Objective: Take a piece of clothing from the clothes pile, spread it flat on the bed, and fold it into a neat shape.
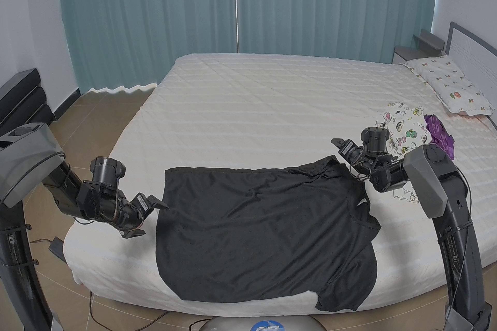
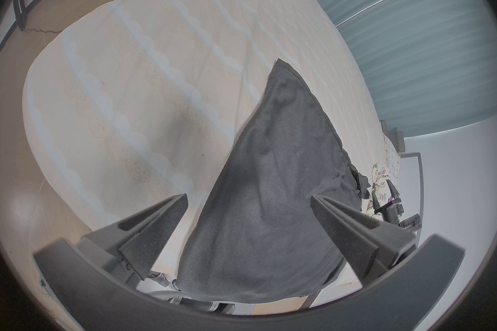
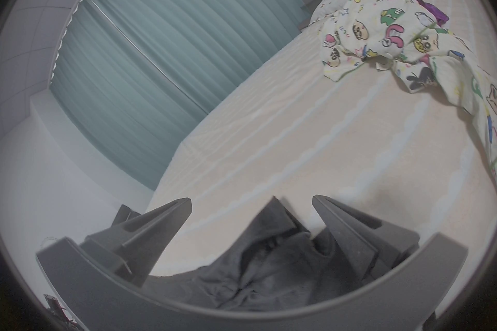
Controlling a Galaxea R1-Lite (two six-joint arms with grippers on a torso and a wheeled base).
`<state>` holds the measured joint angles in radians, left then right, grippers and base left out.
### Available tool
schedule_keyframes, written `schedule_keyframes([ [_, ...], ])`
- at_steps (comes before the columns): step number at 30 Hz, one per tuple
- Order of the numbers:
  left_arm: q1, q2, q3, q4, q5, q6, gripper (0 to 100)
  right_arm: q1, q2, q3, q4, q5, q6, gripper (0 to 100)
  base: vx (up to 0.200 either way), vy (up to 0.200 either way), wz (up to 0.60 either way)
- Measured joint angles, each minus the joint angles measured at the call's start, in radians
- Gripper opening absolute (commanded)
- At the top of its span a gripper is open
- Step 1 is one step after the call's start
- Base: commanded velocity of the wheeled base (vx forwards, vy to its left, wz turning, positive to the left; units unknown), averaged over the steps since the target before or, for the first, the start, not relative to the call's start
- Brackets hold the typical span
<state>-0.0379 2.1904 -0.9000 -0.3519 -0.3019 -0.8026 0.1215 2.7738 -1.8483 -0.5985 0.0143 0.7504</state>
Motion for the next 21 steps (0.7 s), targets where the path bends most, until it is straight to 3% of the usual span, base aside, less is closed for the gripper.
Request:
schedule_keyframes([
  [8, 0.000, -0.005, 0.018, -0.017, -0.009, 0.001, 100, 0.011, -0.064, 0.156, -0.023, -0.032, 0.028, 100, 0.000, 0.000, 0.00],
  [21, 0.002, -0.011, 0.041, -0.063, -0.015, 0.006, 100, 0.009, -0.367, 0.717, -0.165, -0.083, 0.066, 100, 0.000, 0.000, 0.00],
])
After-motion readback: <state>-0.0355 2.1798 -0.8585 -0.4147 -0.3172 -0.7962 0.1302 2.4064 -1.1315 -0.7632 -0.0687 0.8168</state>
